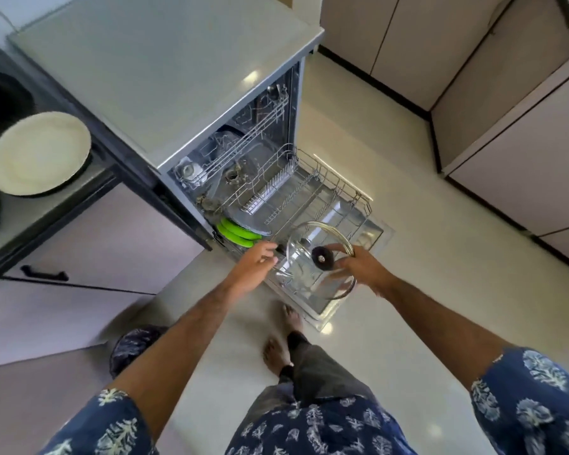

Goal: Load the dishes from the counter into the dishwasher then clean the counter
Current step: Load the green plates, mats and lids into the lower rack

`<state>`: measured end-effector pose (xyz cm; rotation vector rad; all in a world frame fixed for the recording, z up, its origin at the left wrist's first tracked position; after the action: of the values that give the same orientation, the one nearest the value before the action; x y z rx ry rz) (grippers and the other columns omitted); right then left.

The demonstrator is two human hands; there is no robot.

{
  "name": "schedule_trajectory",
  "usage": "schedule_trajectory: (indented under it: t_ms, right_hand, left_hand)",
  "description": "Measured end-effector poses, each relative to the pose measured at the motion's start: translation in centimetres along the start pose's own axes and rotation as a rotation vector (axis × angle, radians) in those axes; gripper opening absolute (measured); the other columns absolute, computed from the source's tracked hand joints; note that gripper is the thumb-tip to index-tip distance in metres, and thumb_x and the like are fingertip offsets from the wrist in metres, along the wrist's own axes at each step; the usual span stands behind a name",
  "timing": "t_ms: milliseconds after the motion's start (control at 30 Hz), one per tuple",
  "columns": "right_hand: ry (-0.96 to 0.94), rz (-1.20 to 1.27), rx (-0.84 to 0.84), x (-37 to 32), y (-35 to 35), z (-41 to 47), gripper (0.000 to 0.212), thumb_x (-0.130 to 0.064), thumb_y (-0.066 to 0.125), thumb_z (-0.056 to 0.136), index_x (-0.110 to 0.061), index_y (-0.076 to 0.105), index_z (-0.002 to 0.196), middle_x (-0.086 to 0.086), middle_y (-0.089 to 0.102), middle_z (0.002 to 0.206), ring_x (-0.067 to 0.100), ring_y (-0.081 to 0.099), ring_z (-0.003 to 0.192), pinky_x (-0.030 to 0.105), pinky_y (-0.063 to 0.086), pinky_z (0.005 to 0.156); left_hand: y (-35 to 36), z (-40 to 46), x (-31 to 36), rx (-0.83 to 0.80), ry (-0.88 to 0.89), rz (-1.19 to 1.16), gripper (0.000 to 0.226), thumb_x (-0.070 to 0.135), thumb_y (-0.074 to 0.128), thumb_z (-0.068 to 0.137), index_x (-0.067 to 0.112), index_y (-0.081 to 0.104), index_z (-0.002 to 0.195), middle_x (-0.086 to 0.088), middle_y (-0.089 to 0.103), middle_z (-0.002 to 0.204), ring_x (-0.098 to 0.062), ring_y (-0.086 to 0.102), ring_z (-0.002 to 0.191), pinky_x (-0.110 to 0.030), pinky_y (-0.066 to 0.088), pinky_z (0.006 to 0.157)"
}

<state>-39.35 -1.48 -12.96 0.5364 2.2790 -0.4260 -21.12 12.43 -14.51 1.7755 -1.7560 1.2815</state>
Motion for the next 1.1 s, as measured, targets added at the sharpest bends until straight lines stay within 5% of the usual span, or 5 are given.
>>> schedule_trajectory:
  t_ms: [133,267,367,900,1100]
  right_hand:
    - [0.022,-0.299,0.218,-0.4,-3.5,4.3,0.016,-0.018,0.051,0.1,-0.017,0.062,0.111,0.01,0.068,0.1,0.025,0.069,0.09,0.042,0.058,0.08]
    - [0.037,-0.519,0.304,1.0,-5.4,10.8,0.03,-0.016,0.042,0.1,-0.014,0.059,0.125,0.017,0.069,0.096,0.032,0.068,0.088,0.053,0.056,0.086]
    - [-0.009,-0.6,0.351,3.3,-5.9,16.6,0.039,-0.016,0.039,0.094,-0.024,0.055,0.129,0.015,0.071,0.089,0.034,0.071,0.078,0.064,0.054,0.081]
    - [0.08,-0.799,0.275,14.1,-3.1,35.6,0.053,-0.006,0.047,0.095,-0.033,0.047,0.14,0.012,0.071,0.098,0.029,0.068,0.077,0.039,0.058,0.072]
    - [0.138,-0.849,0.237,16.4,-1.0,37.6,0.05,-0.005,0.048,0.096,-0.028,0.047,0.14,0.011,0.069,0.107,0.028,0.064,0.082,0.031,0.044,0.067]
  left_hand:
    - [0.1,4.8,-0.3,-0.058,0.013,0.104,0.032,0.02,0.052,0.101,0.014,0.056,0.132,-0.001,0.056,0.13,-0.012,0.055,0.118,-0.015,0.042,0.085]
    - [1.1,10.1,-1.9,-0.119,-0.024,0.191,0.027,0.027,0.053,0.097,0.023,0.06,0.123,-0.004,0.057,0.128,-0.013,0.057,0.116,-0.034,0.048,0.101]
    - [2.0,14.7,-3.5,-0.101,-0.033,0.274,0.027,0.021,0.055,0.098,0.018,0.062,0.124,0.0,0.057,0.123,-0.012,0.055,0.113,-0.029,0.044,0.102]
    - [8.9,33.6,-15.7,-0.172,-0.075,0.454,0.042,0.021,0.058,0.097,0.017,0.051,0.139,-0.009,0.048,0.141,-0.024,0.046,0.131,-0.039,0.037,0.109]
    - [10.7,35.4,-17.1,-0.254,-0.075,0.459,0.04,0.021,0.055,0.1,0.017,0.05,0.14,-0.01,0.047,0.139,-0.017,0.046,0.125,-0.025,0.032,0.097]
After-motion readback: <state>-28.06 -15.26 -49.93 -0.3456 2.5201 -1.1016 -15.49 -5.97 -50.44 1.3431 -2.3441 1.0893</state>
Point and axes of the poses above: each hand's wrist, its own z-axis towards the middle knuckle, its own y-axis out of the palm, x = y × z, the point moved 9 cm from there along z, towards the middle knuckle
